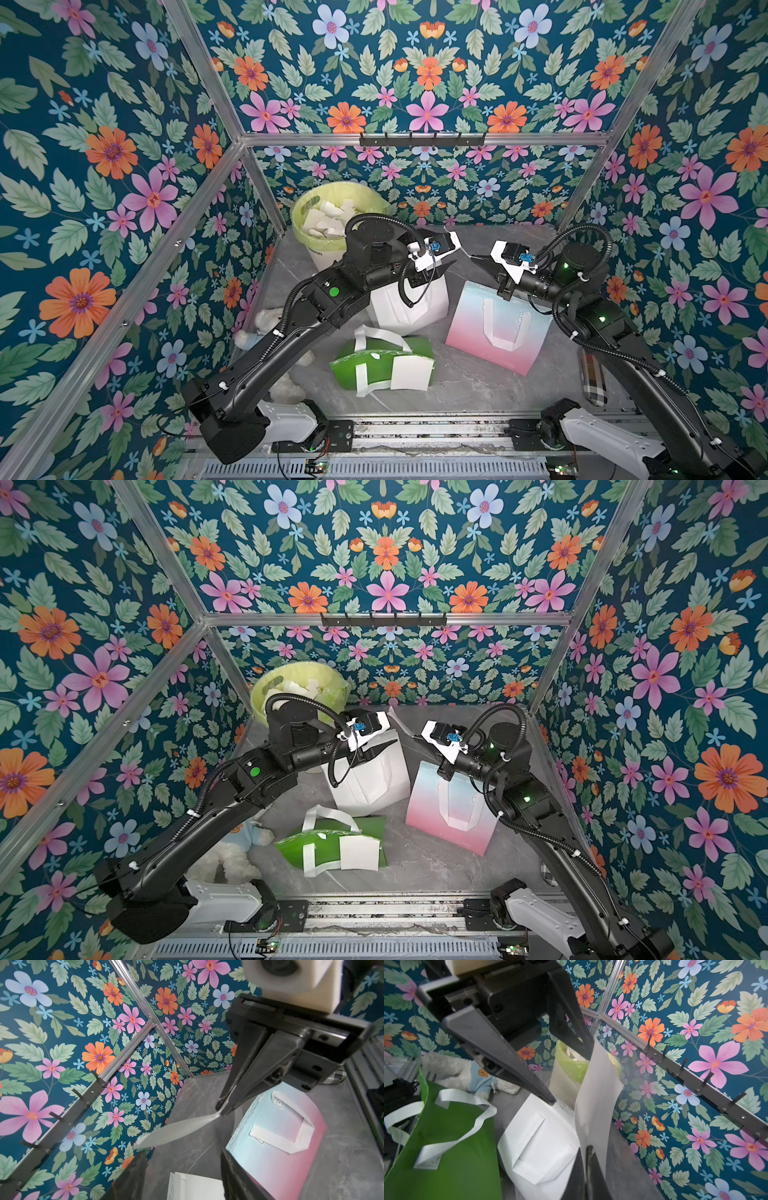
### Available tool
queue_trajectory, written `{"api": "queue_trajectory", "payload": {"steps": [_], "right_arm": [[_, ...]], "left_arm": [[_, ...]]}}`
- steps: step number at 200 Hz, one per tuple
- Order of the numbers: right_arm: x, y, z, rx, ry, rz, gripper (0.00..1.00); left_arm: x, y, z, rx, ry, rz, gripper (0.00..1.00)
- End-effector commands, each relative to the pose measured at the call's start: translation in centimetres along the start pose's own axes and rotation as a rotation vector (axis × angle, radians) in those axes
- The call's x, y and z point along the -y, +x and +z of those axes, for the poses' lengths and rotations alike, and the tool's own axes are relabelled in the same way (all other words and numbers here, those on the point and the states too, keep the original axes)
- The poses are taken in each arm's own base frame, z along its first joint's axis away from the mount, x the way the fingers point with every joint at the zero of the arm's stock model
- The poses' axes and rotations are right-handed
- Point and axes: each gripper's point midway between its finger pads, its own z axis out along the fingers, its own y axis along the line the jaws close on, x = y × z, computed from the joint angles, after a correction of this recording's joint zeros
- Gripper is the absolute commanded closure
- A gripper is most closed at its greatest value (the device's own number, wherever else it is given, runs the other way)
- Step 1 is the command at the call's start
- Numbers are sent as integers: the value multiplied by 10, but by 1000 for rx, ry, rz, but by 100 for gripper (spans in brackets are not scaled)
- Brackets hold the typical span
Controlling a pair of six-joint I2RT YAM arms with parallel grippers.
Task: Shred takeout receipts and throw away
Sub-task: Tear off the takeout receipt from the takeout bag.
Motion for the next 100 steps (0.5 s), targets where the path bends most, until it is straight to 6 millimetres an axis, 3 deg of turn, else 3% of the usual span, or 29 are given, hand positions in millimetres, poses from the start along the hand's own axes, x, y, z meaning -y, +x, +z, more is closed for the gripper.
{"api": "queue_trajectory", "payload": {"steps": [1, 72, 100], "right_arm": [[-17, 19, -2, -95, -90, -80, 100], [-19, 24, 0, -157, -121, -160, 100], [-15, 22, 0, -160, -103, -166, 100]], "left_arm": [[8, 2, 0, -19, 58, 94, 40], [6, 22, 12, -131, 75, 138, 37], [4, 16, 9, -114, 67, 141, 36]]}}
